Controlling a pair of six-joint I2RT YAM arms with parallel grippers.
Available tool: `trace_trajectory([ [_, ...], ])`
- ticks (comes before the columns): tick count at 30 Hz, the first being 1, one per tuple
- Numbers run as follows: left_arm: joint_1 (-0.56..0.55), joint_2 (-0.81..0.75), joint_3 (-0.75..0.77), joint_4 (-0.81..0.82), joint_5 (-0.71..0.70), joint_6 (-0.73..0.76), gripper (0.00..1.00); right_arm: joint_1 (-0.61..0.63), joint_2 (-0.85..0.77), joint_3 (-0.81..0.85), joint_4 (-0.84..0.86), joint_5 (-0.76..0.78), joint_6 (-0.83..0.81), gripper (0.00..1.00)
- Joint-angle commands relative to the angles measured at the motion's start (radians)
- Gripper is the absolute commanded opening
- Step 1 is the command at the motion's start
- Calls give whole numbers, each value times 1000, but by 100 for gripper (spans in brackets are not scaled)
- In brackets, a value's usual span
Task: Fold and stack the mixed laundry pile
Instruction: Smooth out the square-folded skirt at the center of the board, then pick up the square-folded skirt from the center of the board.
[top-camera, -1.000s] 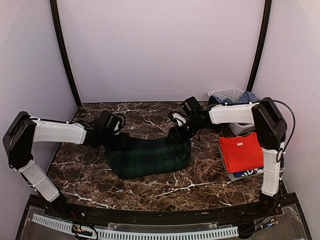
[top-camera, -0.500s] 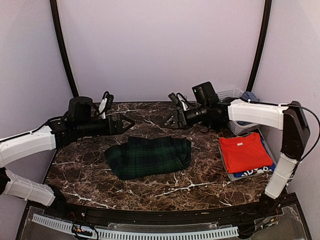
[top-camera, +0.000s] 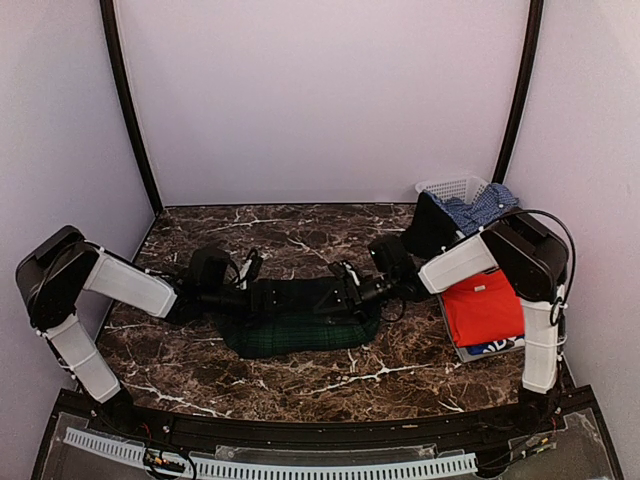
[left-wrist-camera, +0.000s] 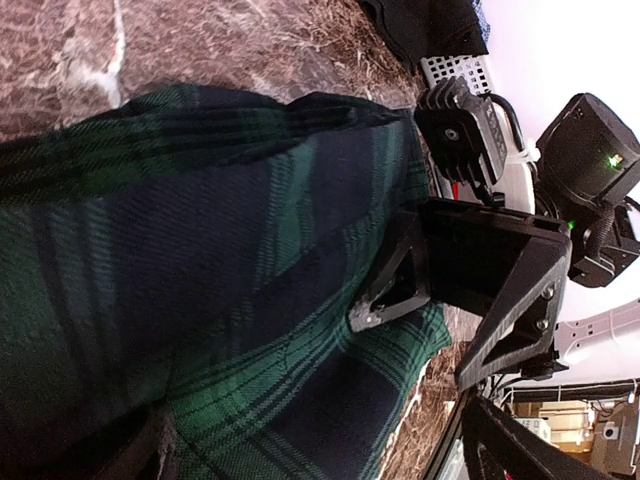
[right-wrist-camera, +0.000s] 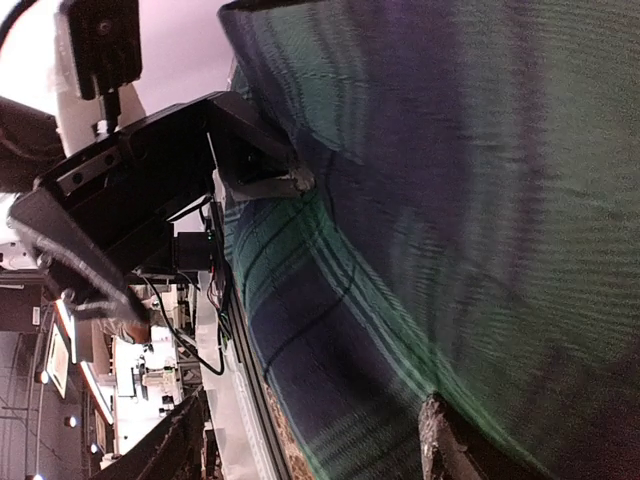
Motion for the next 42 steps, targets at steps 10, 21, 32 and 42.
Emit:
trace_trajectory([
  [10,14,-154,-78,-83,-110,95,99,-76,-174,-193,19,-20,-48,64],
  [21,-240,-235,254,-500,-487,595,99,-130,-469,-215,-291,131,-151,64],
  [32,-521,90,488,-551,-640,972,66,-203,-561,-376,-290,208,-58,63],
  [42,-557,277,562,-528,-673,1092,57,-236,-573,-433,-276,194,-30,63],
])
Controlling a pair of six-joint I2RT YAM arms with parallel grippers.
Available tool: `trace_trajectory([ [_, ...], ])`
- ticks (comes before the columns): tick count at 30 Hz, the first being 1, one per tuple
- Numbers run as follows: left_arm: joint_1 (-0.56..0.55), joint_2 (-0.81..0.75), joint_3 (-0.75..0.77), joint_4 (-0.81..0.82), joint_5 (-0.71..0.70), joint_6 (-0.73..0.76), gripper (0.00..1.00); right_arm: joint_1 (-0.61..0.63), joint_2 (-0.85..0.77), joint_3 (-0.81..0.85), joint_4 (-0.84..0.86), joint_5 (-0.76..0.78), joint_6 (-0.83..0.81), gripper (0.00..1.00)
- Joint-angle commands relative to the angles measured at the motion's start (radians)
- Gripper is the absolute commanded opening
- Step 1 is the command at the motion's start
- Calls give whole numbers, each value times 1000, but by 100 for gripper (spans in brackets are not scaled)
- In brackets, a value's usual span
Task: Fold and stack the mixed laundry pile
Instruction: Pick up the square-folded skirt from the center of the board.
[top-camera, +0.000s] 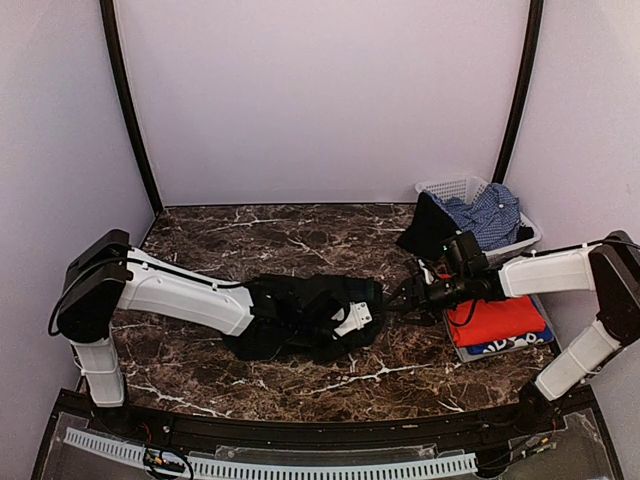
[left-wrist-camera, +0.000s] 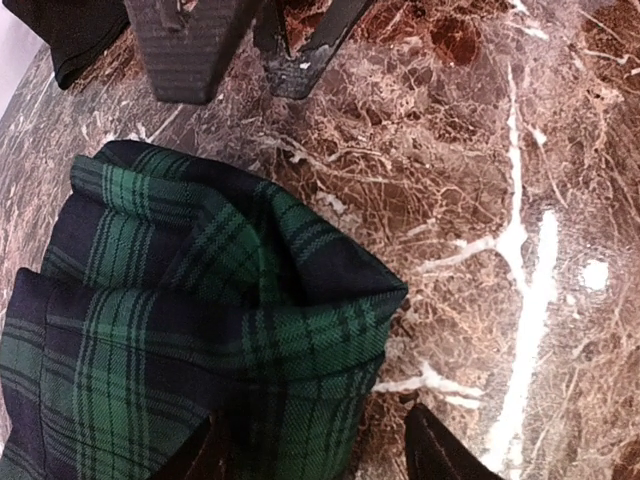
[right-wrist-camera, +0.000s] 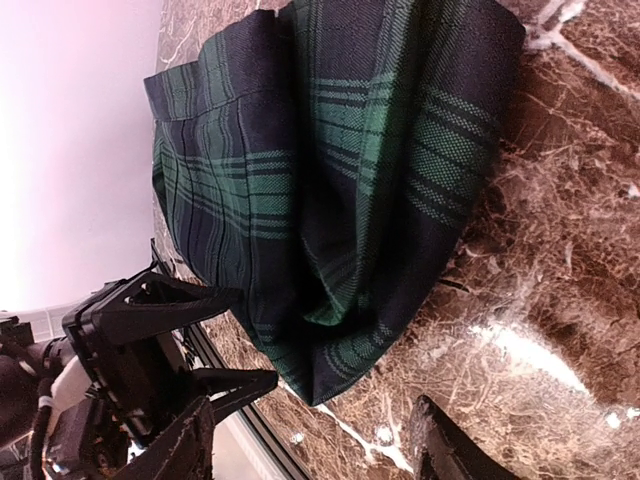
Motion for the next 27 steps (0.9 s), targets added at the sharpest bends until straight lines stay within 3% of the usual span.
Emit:
trace_trajectory([
  [1,-13,43,37,0,-13,90,55,-9,-6,-16,34,0,14,63],
  [9,-14,128,28,36,-2,75,49,-9,56,-29,91,-18,26,63],
  [11,-7,123,15,49,25,57,43,-9,62,-32,94,-18,25,64],
  [15,3,85,-18,129,51,15,18,-3,85,-29,111,-35,35,66],
  [17,13,58,-37,170,65,-21,10,8,95,-31,133,-42,51,66],
  [27,52,-1,-77,233,122,-86,4,58,117,-26,199,-58,137,77],
])
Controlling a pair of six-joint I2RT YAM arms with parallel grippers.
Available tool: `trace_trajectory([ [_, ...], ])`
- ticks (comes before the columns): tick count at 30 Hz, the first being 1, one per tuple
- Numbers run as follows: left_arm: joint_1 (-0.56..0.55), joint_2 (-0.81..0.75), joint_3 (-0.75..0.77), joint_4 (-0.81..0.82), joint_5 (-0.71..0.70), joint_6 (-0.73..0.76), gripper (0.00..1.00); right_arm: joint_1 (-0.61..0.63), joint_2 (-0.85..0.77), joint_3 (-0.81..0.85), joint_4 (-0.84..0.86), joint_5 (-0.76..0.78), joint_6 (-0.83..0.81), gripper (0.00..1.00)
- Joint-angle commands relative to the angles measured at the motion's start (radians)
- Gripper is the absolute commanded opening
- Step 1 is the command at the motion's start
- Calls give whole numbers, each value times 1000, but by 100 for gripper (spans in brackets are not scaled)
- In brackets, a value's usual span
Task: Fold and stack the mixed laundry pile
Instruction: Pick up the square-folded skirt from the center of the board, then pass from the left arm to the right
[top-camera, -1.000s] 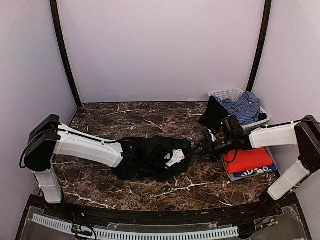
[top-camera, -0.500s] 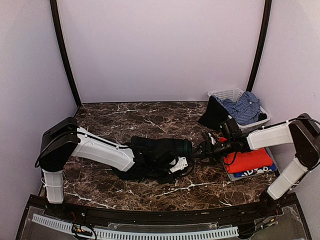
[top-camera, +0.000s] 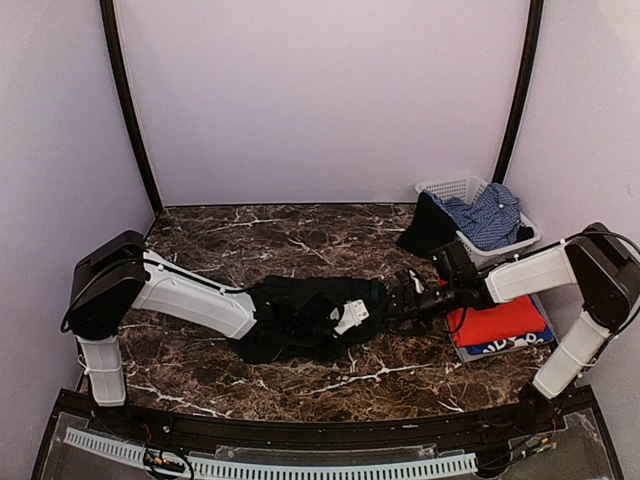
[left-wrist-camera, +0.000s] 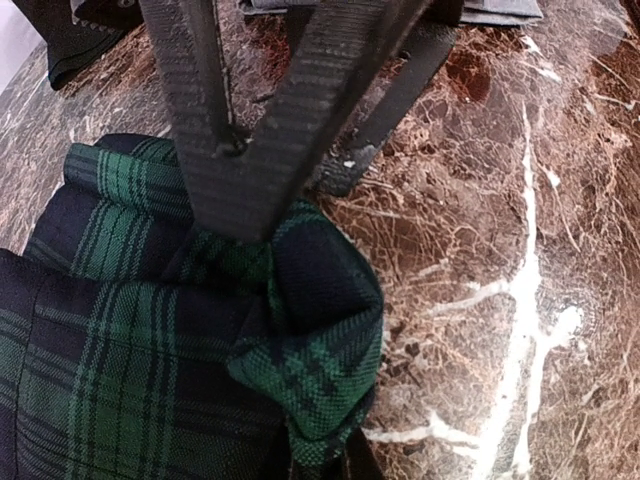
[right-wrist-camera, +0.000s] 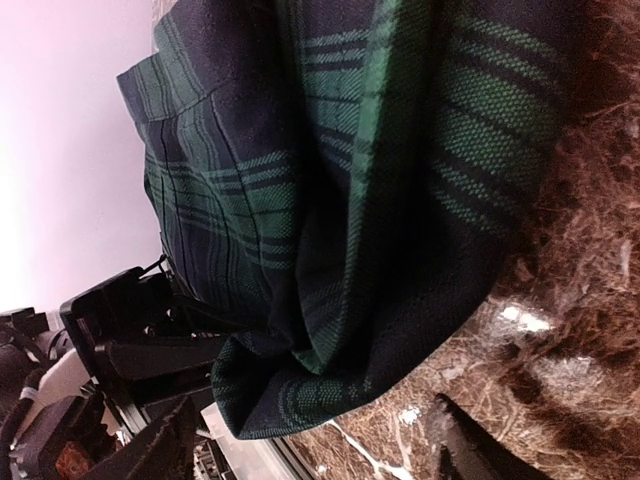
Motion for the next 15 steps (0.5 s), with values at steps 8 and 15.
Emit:
trace_trajectory([
  [8,15,-84,-24,47,53,-46,4,66,58,3,154,-15,124,86],
  [15,14,-119,-43,67,98,-54,4,66,144,21,253,-37,182,85],
])
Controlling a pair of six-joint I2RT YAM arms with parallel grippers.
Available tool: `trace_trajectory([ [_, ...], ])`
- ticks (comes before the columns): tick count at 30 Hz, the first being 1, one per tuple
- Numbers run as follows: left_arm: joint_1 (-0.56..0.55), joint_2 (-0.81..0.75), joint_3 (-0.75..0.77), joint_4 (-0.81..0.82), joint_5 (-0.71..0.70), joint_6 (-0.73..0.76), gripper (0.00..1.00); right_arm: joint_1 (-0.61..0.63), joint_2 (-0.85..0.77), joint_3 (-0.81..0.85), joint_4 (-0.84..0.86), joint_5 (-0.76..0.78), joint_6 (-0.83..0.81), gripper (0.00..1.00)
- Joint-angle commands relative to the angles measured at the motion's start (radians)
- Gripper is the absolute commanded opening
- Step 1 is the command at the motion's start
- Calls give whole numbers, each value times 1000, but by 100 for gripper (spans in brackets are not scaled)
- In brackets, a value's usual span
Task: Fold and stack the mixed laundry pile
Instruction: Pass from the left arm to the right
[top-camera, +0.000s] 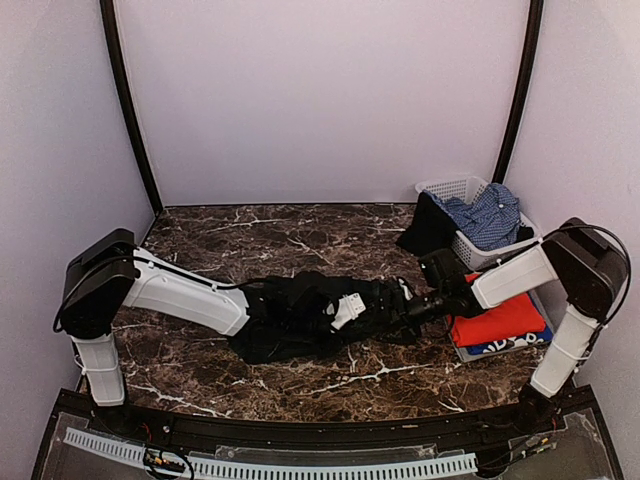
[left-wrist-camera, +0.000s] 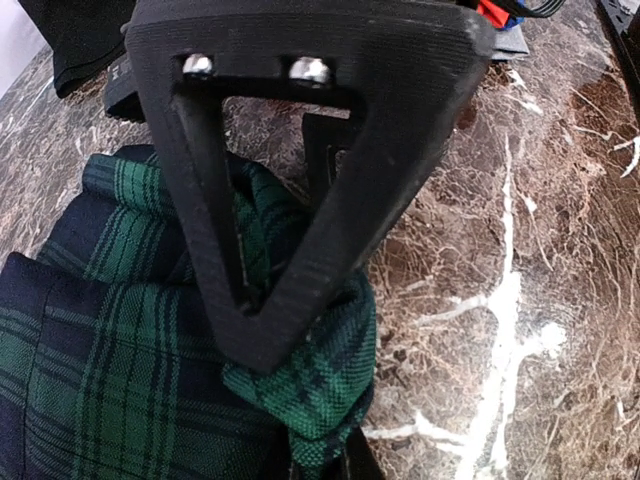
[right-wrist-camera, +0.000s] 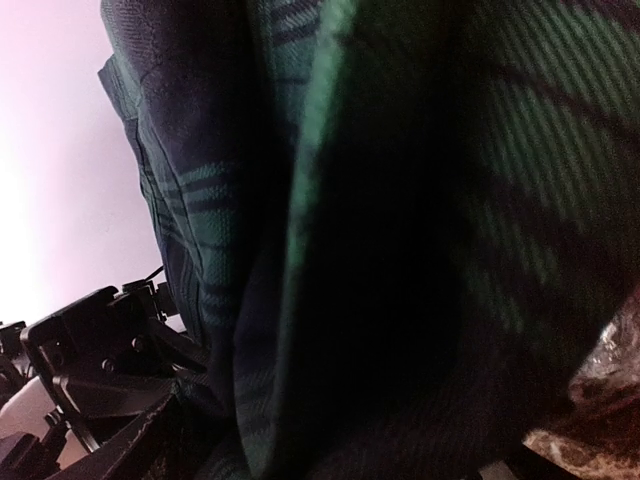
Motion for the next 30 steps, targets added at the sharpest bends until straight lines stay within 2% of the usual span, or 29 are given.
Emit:
trace_trajectory([
  [1,2,-84,-28,53,45,-16,4,11,58,25,128,-31,57,85],
  [12,-1,-121,-69,86,129,-5,4,25,167,113,167,-100,55,82],
  [19,-35,-126,-82,95,128,45,4,31,216,165,136,-133,15,73],
  [24,-54,-122,-90,110,114,59,4,36,264,203,90,-135,-39,63],
  [28,-74,-114,-91,103,82,71,4,44,258,211,74,-149,-56,50],
  [30,-76,-115,-98,109,77,71,5,52,237,222,25,-138,-90,38],
])
